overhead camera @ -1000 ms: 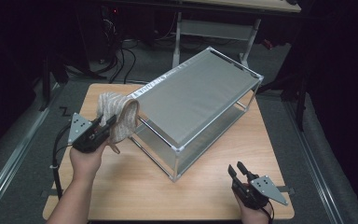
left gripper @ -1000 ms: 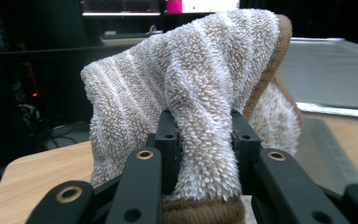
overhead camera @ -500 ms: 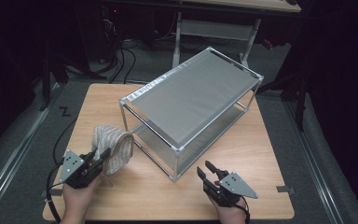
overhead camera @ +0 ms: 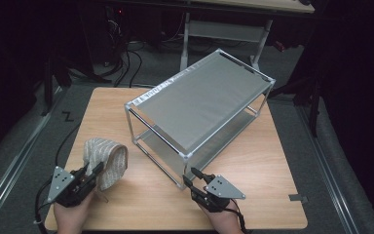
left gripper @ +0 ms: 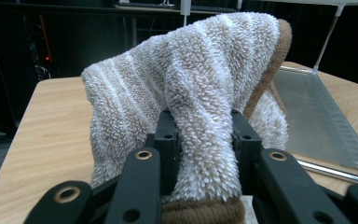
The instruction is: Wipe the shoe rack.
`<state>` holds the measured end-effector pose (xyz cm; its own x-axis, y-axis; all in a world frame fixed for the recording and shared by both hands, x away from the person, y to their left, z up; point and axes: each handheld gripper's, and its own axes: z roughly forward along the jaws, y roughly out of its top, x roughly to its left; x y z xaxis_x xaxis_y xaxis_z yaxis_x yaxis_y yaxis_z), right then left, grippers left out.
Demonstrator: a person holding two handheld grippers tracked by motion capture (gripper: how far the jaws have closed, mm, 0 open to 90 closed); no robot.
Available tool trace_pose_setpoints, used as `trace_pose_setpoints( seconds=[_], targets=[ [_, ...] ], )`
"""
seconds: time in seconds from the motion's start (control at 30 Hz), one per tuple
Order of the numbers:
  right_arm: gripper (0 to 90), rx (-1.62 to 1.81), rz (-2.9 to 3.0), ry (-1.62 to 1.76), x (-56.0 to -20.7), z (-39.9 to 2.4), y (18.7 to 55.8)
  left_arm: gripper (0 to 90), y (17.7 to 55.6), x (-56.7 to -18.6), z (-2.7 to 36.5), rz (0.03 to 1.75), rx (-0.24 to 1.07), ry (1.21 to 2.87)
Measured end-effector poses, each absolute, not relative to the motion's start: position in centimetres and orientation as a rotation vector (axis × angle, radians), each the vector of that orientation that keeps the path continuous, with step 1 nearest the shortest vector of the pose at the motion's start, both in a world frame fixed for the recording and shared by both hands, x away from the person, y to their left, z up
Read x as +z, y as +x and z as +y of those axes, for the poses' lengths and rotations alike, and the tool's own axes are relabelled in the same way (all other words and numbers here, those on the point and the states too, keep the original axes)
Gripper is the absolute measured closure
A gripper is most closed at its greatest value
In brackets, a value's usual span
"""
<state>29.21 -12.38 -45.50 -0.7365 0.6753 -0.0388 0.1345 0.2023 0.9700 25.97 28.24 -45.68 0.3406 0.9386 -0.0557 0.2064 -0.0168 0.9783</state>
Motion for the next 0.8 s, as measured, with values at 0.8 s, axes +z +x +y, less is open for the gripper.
trace_pose_setpoints(
  seconds=[0.8],
  targets=[
    [79.6,1.562,2.002,0.702,-45.3,-11.4,29.6,70.0,25.7,-45.7,27.8,1.087,0.838,1.508]
  ],
)
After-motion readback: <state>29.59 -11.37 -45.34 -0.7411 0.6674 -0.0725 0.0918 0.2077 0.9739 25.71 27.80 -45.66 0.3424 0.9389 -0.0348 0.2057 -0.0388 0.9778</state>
